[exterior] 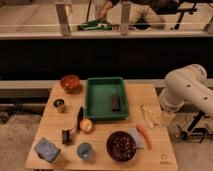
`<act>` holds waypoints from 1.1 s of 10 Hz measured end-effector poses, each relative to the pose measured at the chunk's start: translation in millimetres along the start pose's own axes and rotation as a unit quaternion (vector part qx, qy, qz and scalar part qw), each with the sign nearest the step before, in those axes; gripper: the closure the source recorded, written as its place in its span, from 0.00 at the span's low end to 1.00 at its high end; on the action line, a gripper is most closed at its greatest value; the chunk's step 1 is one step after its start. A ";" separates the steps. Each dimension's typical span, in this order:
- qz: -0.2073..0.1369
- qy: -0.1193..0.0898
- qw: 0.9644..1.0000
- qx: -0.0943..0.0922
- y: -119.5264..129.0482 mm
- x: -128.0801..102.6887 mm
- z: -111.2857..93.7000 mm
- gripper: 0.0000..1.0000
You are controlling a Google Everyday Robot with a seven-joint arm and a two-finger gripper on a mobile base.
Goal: Place eraser in plastic cup
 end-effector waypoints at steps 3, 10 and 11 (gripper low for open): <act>-0.017 0.000 1.000 0.002 -3.3 -9.6 0.9 0.20; -0.077 -0.007 0.997 0.006 -10.8 -65.6 6.4 0.20; -0.088 -0.010 0.996 0.007 -13.3 -78.3 7.0 0.20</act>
